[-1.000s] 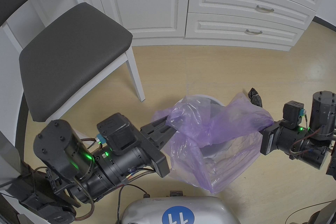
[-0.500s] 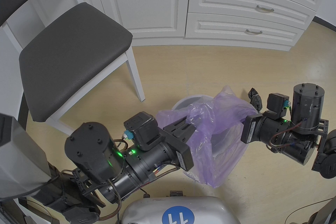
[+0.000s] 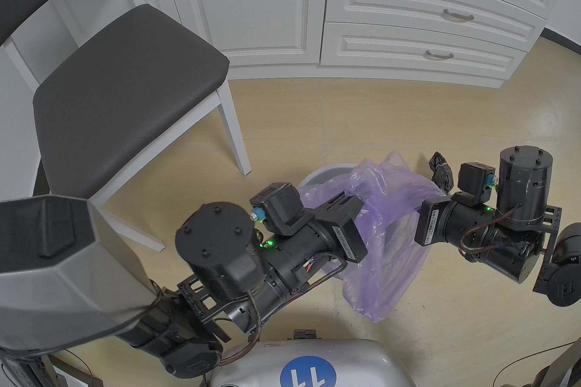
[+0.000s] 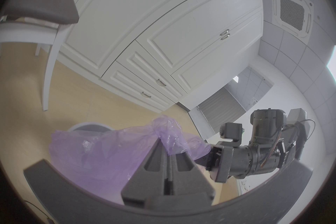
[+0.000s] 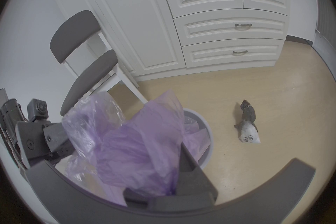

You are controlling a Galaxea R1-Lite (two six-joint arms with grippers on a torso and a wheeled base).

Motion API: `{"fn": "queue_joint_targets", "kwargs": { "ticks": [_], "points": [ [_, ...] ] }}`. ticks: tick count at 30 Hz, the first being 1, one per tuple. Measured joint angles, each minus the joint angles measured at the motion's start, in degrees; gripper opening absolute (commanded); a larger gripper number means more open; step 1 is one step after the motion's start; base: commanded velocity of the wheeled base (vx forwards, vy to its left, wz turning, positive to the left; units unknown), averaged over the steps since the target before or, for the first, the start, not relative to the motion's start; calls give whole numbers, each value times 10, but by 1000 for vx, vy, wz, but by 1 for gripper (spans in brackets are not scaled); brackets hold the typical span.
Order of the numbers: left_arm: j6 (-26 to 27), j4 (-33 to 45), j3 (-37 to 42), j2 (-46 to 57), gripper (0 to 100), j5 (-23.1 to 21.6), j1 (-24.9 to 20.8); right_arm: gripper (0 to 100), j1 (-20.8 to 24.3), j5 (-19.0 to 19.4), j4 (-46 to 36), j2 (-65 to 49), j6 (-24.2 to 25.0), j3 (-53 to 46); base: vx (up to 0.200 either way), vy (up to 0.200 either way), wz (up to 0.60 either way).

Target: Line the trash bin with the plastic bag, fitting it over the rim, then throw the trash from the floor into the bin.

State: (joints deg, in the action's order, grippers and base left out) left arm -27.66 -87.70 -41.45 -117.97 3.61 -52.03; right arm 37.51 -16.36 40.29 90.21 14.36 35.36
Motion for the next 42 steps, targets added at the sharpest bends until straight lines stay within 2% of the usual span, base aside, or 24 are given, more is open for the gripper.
{"fn": "queue_joint_targets", "kwargs": {
  "ticks": [9,18,24,29,34,38,42],
  "points": [
    [-30,0,-44,-53,0,7,7,0,-39,0,-1,-11,-19,2,0,0,0],
    [-64,0,-57,-97,0,8,42,0,-43,8,8,12,-10,5,0,0,0],
    [-70,0,-25,-108,0,9,72,0,-10,23,19,41,50,14,0,0,0],
    [-71,0,19,-101,0,8,100,0,23,53,20,70,106,27,0,0,0],
    [-69,0,45,-71,0,-13,124,0,44,59,15,93,149,47,0,0,0],
    [-67,-1,65,-36,0,-37,139,0,48,61,11,111,180,70,0,0,0],
    [-66,-1,75,-14,0,-44,145,0,29,66,6,134,198,91,0,0,0]
  ]
}}
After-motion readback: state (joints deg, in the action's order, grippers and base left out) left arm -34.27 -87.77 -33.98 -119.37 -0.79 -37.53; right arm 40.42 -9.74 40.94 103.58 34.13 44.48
